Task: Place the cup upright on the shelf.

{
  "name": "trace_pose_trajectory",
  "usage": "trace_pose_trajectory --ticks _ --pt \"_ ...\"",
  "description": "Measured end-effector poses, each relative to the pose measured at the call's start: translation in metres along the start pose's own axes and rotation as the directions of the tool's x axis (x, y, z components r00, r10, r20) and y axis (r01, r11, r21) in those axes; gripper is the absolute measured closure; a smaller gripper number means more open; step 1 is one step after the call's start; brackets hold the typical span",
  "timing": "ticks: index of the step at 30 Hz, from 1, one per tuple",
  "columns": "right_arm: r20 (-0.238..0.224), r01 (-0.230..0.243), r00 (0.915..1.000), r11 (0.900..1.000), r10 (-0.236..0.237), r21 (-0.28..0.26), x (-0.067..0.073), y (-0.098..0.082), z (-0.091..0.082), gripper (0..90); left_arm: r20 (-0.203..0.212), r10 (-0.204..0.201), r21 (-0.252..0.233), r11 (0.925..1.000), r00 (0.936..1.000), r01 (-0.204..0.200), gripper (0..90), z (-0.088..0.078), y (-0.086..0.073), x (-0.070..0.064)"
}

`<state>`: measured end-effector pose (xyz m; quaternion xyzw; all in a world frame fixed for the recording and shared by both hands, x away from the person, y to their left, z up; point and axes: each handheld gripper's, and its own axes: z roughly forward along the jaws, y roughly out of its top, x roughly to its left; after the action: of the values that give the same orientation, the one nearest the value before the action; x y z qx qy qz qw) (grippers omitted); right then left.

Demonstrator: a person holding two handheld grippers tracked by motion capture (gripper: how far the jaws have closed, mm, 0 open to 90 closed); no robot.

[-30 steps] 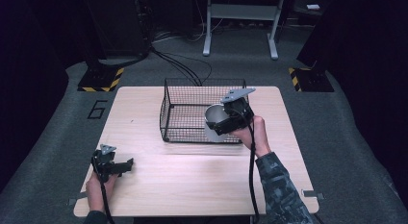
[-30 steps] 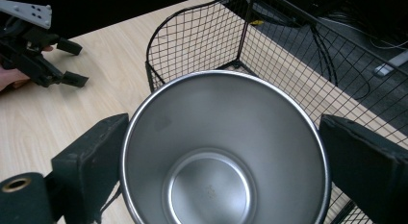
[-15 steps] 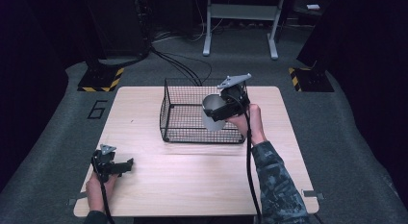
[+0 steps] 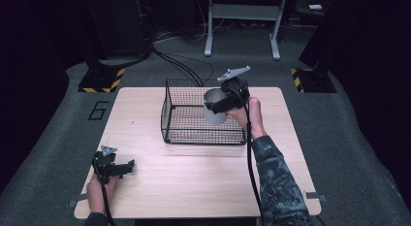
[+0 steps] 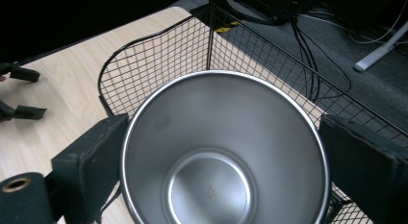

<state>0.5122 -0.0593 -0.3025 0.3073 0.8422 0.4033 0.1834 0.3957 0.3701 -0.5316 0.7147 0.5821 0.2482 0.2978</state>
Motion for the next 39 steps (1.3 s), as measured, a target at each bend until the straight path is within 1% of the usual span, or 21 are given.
trace_pose_trajectory --ticks 3,5,8,9,10,11,12,13,14,16,18,19,21,23,28,30,31,32,34,36,39 --pt "0.006 0.005 1.0000 1.000 -0.005 0.000 -0.003 0.003 0.002 6.2 0.000 0.000 0.000 1.0000 1.0000 0.000 0.3 0.000 0.000 0.000" --pt "0.010 -0.003 0.9999 1.000 0.003 0.001 -0.004 0.005 0.005 6.2 0.000 0.000 0.000 1.0000 1.0000 0.000 0.3 0.000 0.000 0.000" --pt "0.016 0.012 0.9998 1.000 -0.012 0.002 -0.007 0.007 0.011 6.2 0.000 0.000 0.000 1.0000 1.0000 0.000 0.3 0.000 0.000 0.000" --pt "0.015 -0.005 0.9999 1.000 0.005 0.010 -0.006 0.008 0.013 6.2 0.000 0.000 0.000 1.0000 1.0000 0.000 0.3 0.000 0.000 0.000" --pt "0.016 0.004 0.9999 1.000 -0.005 0.013 -0.007 0.008 0.014 6.2 0.000 0.000 0.000 1.0000 1.0000 0.000 0.3 0.000 0.000 0.000" --pt "0.016 -0.009 0.9998 1.000 0.009 0.014 -0.007 0.009 0.017 6.2 0.000 0.000 0.000 1.0000 1.0000 0.000 0.3 0.000 0.000 0.000" --pt "0.018 0.002 0.9998 1.000 -0.002 0.013 -0.008 0.009 0.019 6.2 0.000 0.000 0.000 1.0000 1.0000 0.000 0.3 0.000 0.000 0.000" --pt "0.019 -0.007 0.9998 1.000 0.007 0.029 -0.009 0.010 0.021 6.2 0.000 0.000 0.000 1.0000 1.0000 0.000 0.3 0.000 0.000 0.000" --pt "0.021 -0.001 0.9998 1.000 0.001 0.020 -0.010 0.010 0.024 6.2 0.000 0.000 0.000 1.0000 1.0000 0.000 0.3 0.000 0.000 0.000" --pt "0.021 -0.013 0.9997 0.999 0.013 0.030 -0.011 0.011 0.028 6.2 0.000 0.000 0.000 1.0000 1.0000 0.000 0.3 0.000 0.000 0.000" --pt "0.025 -0.006 0.9997 1.000 0.005 0.029 -0.013 0.011 0.032 6.2 0.000 0.000 0.000 1.0000 1.0000 0.000 0.3 0.000 0.000 0.000" --pt "0.025 -0.003 0.9997 0.999 0.002 0.040 -0.014 0.012 0.034 6.2 0.000 0.000 0.000 1.0000 1.0000 0.000 0.3 0.000 0.000 0.000" --pt "0.029 -0.017 0.9995 0.999 0.015 0.050 -0.015 0.012 0.039 6.2 0.000 0.001 0.000 1.0000 1.0000 -0.001 0.3 0.000 0.000 0.000" --pt "0.029 -0.011 0.9995 0.999 0.009 0.050 -0.017 0.012 0.044 6.2 0.000 0.000 0.000 1.0000 1.0000 0.000 0.3 0.000 0.000 0.000" --pt "0.032 -0.025 0.9992 0.997 0.022 0.069 -0.020 0.011 0.054 6.2 0.000 0.000 0.000 1.0000 1.0000 0.000 0.3 0.000 0.000 0.000" --pt "0.035 -0.024 0.9992 0.996 0.021 0.088 -0.022 0.011 0.058 6.2 0.000 0.001 0.000 1.0000 1.0000 -0.001 0.3 0.000 0.000 0.000" --pt "0.040 -0.033 0.9988 0.995 0.029 0.090 -0.022 0.011 0.060 6.1 0.000 0.001 -0.001 1.0000 1.0000 -0.001 0.3 0.000 0.000 0.000" --pt "0.038 -0.028 0.9990 0.995 0.025 0.093 -0.023 0.010 0.062 6.1 -0.001 0.002 -0.001 1.0000 1.0000 -0.002 0.3 0.000 0.000 0.000" --pt "0.040 -0.043 0.9984 0.994 0.039 0.097 -0.026 0.009 0.066 6.2 0.000 0.000 0.000 1.0000 1.0000 0.000 0.3 0.000 0.000 0.000" --pt "0.045 -0.037 0.9985 0.993 0.032 0.111 -0.028 0.008 0.070 6.2 0.000 0.000 0.000 1.0000 1.0000 0.000 0.3 0.000 0.000 0.000" --pt "0.050 -0.057 0.9974 0.992 0.052 0.115 -0.029 0.006 0.075 6.1 0.000 0.000 0.000 1.0000 1.0000 0.000 0.3 0.000 0.000 0.000"
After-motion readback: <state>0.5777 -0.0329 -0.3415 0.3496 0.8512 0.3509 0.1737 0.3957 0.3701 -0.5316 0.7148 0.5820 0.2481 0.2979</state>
